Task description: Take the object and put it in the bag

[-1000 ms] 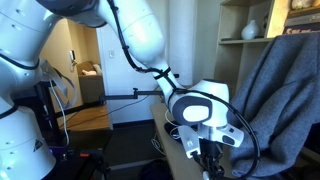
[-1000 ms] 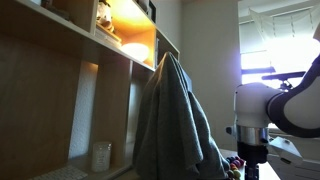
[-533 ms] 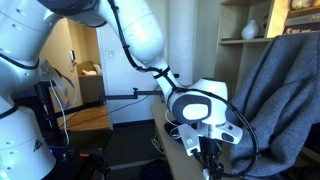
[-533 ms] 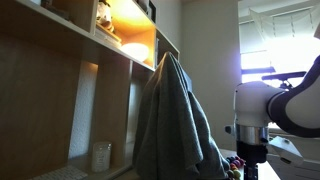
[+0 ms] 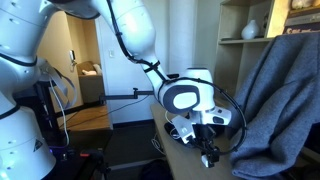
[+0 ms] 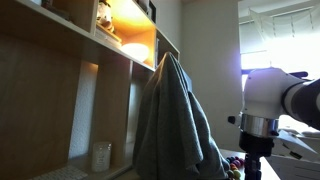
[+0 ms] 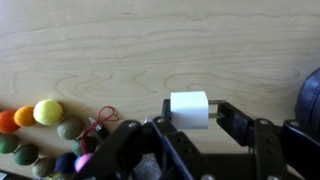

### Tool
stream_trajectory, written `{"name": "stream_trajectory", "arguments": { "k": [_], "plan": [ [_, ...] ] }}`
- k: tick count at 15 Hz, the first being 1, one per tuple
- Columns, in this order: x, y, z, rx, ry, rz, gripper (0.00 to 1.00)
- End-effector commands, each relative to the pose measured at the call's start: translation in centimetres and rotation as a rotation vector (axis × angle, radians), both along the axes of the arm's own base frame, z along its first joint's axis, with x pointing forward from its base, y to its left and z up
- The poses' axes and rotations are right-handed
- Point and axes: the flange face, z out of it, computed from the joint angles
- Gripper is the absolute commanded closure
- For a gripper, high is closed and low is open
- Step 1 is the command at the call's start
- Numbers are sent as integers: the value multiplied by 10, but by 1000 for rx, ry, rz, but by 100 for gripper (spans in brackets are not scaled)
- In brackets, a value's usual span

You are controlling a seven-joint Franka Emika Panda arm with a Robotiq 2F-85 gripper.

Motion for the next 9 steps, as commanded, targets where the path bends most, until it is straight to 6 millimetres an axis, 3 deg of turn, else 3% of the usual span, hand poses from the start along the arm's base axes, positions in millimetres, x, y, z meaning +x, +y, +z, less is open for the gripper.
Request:
{"name": "stream_trajectory", "arguments": {
  "k": [1, 9],
  "plan": [
    [-19, 10, 19, -23, -29, 31, 75],
    [-20, 40, 20, -66, -6, 111, 75]
  ]
}}
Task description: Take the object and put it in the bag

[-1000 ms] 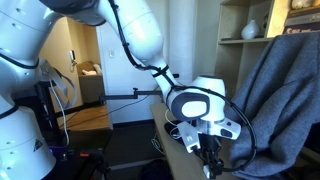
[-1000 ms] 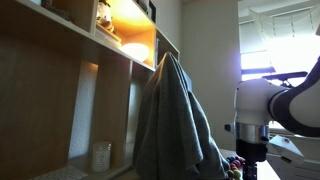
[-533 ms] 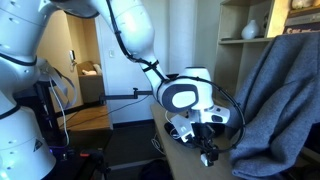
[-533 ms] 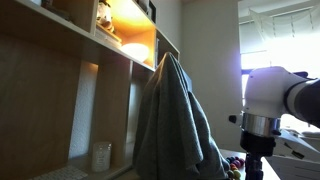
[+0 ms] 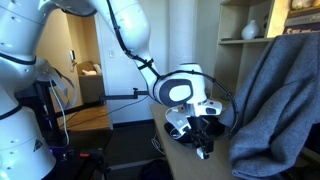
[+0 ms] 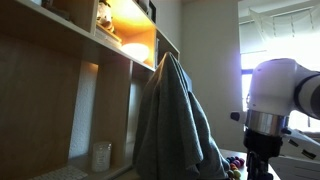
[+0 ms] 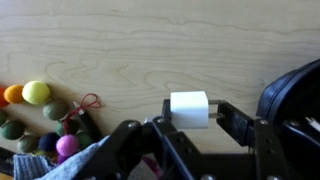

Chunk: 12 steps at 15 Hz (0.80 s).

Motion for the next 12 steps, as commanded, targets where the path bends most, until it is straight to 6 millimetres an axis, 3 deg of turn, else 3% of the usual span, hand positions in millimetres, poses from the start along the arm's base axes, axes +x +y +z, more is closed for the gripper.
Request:
{"name": "stream_trajectory", "arguments": {
  "k": [1, 12],
  "plan": [
    [-4, 13, 7, -26, 6, 19, 75],
    [-5, 67, -2, -91, 56, 135, 75]
  ]
}}
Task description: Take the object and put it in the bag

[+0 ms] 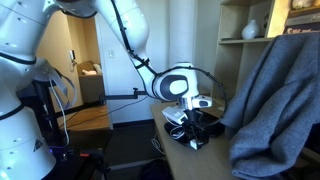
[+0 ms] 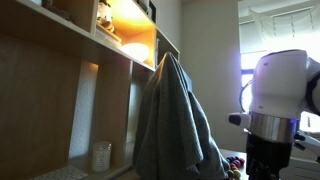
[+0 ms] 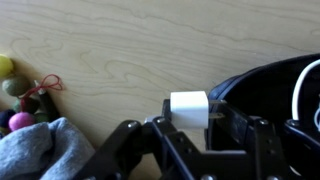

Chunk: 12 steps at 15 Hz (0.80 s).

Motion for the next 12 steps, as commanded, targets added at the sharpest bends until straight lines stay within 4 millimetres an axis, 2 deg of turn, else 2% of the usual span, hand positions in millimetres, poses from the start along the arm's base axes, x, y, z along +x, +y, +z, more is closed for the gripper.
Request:
{"name": "stream_trajectory", "arguments": {
  "k": [1, 12],
  "plan": [
    [3, 14, 1, -40, 19, 9, 75],
    [1, 39, 1, -75, 34, 73, 75]
  ]
}}
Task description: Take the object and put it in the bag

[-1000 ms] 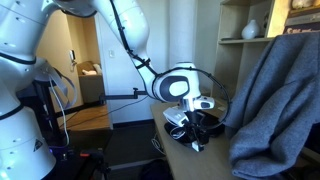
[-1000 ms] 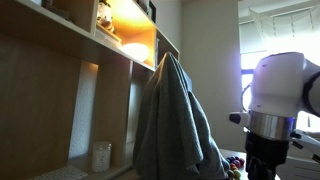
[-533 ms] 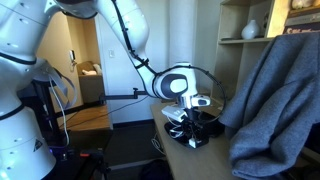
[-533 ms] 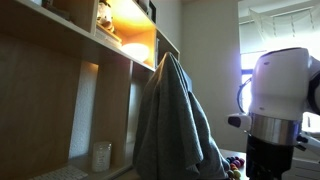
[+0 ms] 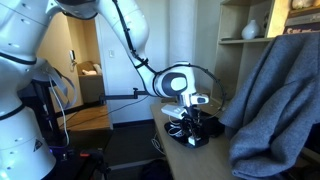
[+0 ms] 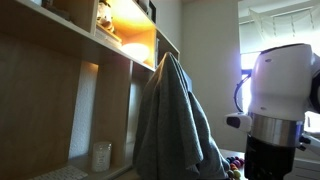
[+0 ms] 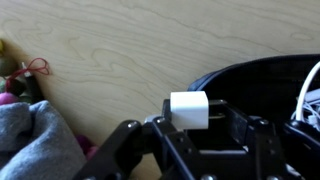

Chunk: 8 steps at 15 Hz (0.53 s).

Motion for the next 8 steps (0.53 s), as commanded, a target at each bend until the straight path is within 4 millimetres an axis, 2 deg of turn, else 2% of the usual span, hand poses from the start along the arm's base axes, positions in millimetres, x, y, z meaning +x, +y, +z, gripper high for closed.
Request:
{"name": "stream_trajectory", "arguments": {
  "k": [1, 8],
  "plan": [
    [2, 15, 2, -35, 10, 7, 75],
    [-2, 42, -7, -65, 37, 61, 75]
  ]
}}
